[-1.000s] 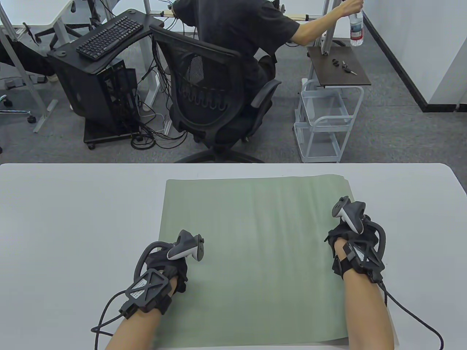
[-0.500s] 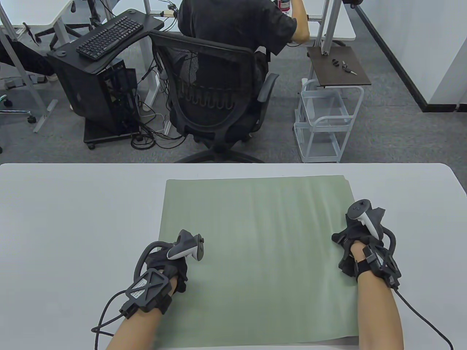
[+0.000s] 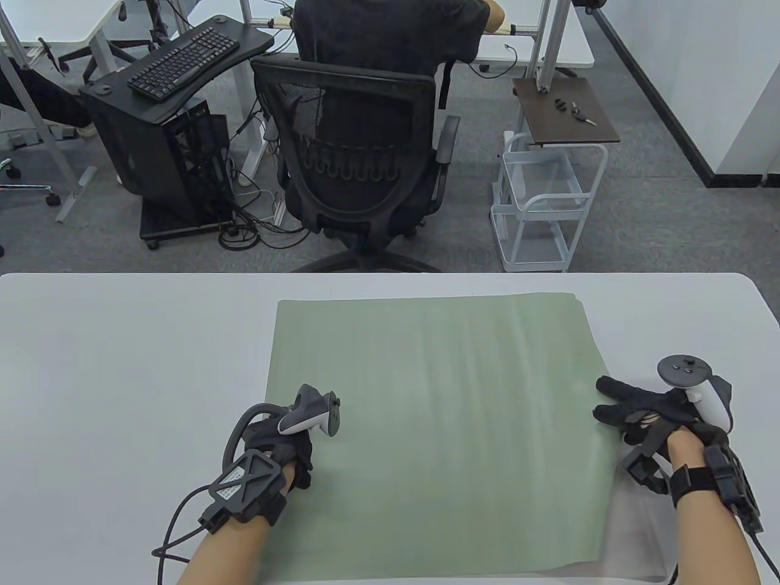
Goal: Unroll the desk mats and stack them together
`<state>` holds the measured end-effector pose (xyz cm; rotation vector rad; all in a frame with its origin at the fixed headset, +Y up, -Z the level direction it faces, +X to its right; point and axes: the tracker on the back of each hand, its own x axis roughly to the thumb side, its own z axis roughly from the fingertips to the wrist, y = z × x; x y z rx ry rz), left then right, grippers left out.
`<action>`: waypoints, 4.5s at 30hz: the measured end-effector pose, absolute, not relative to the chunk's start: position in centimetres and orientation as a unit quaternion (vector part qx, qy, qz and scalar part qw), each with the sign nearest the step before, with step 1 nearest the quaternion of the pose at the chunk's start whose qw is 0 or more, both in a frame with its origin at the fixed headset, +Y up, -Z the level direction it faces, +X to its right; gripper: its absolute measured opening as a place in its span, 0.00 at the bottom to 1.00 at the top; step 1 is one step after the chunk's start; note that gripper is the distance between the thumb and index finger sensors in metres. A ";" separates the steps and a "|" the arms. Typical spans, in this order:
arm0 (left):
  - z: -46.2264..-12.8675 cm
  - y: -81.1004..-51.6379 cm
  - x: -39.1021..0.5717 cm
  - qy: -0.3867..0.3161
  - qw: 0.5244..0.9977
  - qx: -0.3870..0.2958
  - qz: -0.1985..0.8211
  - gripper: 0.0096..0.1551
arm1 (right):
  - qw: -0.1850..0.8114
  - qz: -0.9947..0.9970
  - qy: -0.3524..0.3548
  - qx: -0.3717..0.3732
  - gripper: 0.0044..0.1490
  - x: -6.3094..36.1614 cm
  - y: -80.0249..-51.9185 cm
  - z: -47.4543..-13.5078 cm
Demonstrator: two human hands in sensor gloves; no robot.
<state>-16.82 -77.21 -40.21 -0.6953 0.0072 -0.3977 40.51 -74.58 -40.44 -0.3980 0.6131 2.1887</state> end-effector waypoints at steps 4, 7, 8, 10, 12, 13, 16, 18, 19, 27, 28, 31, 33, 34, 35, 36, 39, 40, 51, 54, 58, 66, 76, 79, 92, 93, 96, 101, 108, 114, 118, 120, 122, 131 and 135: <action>-40.2 -77.2 -16.8 0.006 0.920 -0.340 -0.195 0.57 | 0.371 0.877 0.271 -0.143 0.44 40.6 -74.3 -38.9; -40.2 -77.2 -16.9 0.006 0.920 -0.339 -0.194 0.57 | 0.336 0.883 0.301 -0.131 0.45 40.5 -74.1 -38.0; -40.2 -77.2 -16.9 0.005 0.921 -0.339 -0.194 0.57 | 0.331 0.883 0.307 -0.128 0.45 40.4 -74.0 -37.7; -40.2 -77.2 -16.9 0.005 0.921 -0.339 -0.193 0.57 | 0.329 0.879 0.324 -0.120 0.45 40.4 -73.9 -37.1; -40.2 -77.2 -16.9 0.005 0.921 -0.339 -0.194 0.57 | 0.328 0.877 0.331 -0.114 0.46 40.5 -73.7 -36.4; -40.2 -77.2 -16.9 0.006 0.921 -0.339 -0.194 0.57 | 0.325 0.880 0.328 -0.113 0.46 40.5 -73.6 -36.1; -40.2 -77.2 -16.9 0.006 0.920 -0.340 -0.194 0.57 | 0.321 0.881 0.333 -0.103 0.46 40.6 -73.3 -35.0; -40.2 -77.2 -16.9 0.006 0.920 -0.340 -0.194 0.57 | 0.327 0.879 0.331 -0.102 0.46 40.7 -73.2 -34.5; -40.2 -77.2 -16.9 0.006 0.920 -0.340 -0.194 0.57 | 0.329 0.878 0.332 -0.101 0.46 40.7 -73.1 -34.3; -40.2 -77.2 -16.9 0.007 0.920 -0.340 -0.194 0.57 | 0.321 0.870 0.359 -0.102 0.45 41.2 -73.2 -31.8; -40.2 -77.2 -16.9 0.007 0.920 -0.341 -0.194 0.57 | 0.316 0.871 0.360 -0.104 0.45 41.2 -73.3 -31.5; -40.2 -77.2 -16.9 0.008 0.920 -0.341 -0.195 0.57 | 0.307 0.873 0.366 -0.103 0.47 41.1 -73.7 -30.9; -40.2 -77.2 -16.9 0.008 0.920 -0.341 -0.195 0.57 | 0.288 0.879 0.366 -0.104 0.48 40.8 -73.9 -30.6; -40.2 -77.2 -16.9 0.008 0.920 -0.341 -0.195 0.57 | 0.275 0.884 0.365 -0.105 0.48 40.6 -73.9 -30.4; -40.2 -77.2 -16.9 0.008 0.920 -0.341 -0.195 0.57 | 0.265 0.887 0.363 -0.106 0.49 40.4 -73.9 -30.3; -40.2 -77.2 -16.9 0.008 0.920 -0.341 -0.195 0.57 | 0.247 0.893 0.361 -0.107 0.50 40.1 -74.0 -30.2; -40.2 -77.2 -16.9 0.009 0.919 -0.342 -0.195 0.57 | 0.195 0.905 0.360 -0.115 0.51 39.2 -74.2 -30.0; -40.2 -77.2 -16.9 0.009 0.919 -0.342 -0.196 0.57 | 0.172 0.910 0.359 -0.116 0.51 38.9 -74.3 -30.0; -40.2 -77.2 -16.8 0.009 0.919 -0.343 -0.197 0.57 | -0.007 0.933 0.338 -0.122 0.56 35.7 -76.0 -29.7; -40.2 -77.2 -16.9 0.005 0.920 -0.339 -0.196 0.57 | -0.039 0.935 0.330 -0.127 0.56 35.3 -75.9 -29.5; -39.7 -77.2 -17.2 0.001 0.927 -0.327 -0.184 0.55 | -0.084 0.936 0.316 -0.130 0.55 34.9 -75.7 -29.4; -36.9 -76.8 -17.8 -0.012 0.952 -0.272 -0.142 0.43 | -0.125 0.941 0.297 -0.101 0.56 33.7 -75.6 -29.3; -31.9 -76.9 -18.9 -0.083 0.917 -0.366 -0.134 0.58 | -0.049 0.937 0.340 -0.056 0.72 33.1 -76.2 -29.6; -30.7 -77.3 -19.0 -0.094 0.905 -0.382 -0.160 0.67 | -0.067 0.935 0.344 -0.046 0.77 32.8 -76.6 -29.3; -28.8 -77.7 -17.8 -0.143 0.903 -0.365 -0.175 0.64 | -0.042 0.937 0.344 0.038 0.77 31.4 -76.9 -28.5; -28.9 -77.7 -17.8 -0.144 0.901 -0.368 -0.176 0.64 | -0.042 0.937 0.345 0.039 0.76 31.4 -76.8 -28.5; -29.1 -77.5 -17.5 -0.144 0.900 -0.369 -0.181 0.63 | -0.041 0.938 0.341 0.043 0.76 31.5 -77.0 -28.5; -29.6 -77.6 -17.2 -0.146 0.899 -0.365 -0.195 0.61 | -0.039 0.939 0.338 0.042 0.76 31.5 -77.0 -28.4; -30.3 -77.1 -17.9 -0.133 0.912 -0.345 -0.179 0.59 | -0.041 0.943 0.329 0.027 0.74 31.8 -76.9 -28.5; -32.0 -75.6 -20.2 -0.080 0.950 -0.296 -0.056 0.58 | 0.024 0.954 0.297 -0.016 0.64 32.9 -75.5 -30.3; -32.6 -74.2 -20.3 -0.060 0.969 -0.239 -0.001 0.57 | 0.086 0.957 0.274 -0.038 0.62 33.6 -74.5 -32.0; -32.8 -73.5 -19.7 -0.057 0.976 -0.211 0.025 0.57 | 0.103 0.960 0.253 -0.053 0.61 33.4 -74.0 -32.8; -33.0 -72.9 -19.0 -0.057 0.981 -0.180 0.046 0.57 | 0.103 0.966 0.231 -0.051 0.61 32.8 -73.5 -33.6; -33.9 -71.1 -14.0 -0.071 0.985 -0.111 0.114 0.57 | 0.109 0.977 0.183 0.015 0.62 25.5 -71.5 -36.7; -33.7 -70.9 -12.5 -0.086 0.984 -0.067 0.138 0.56 | 0.133 0.976 0.159 0.062 0.63 20.9 -70.2 -36.2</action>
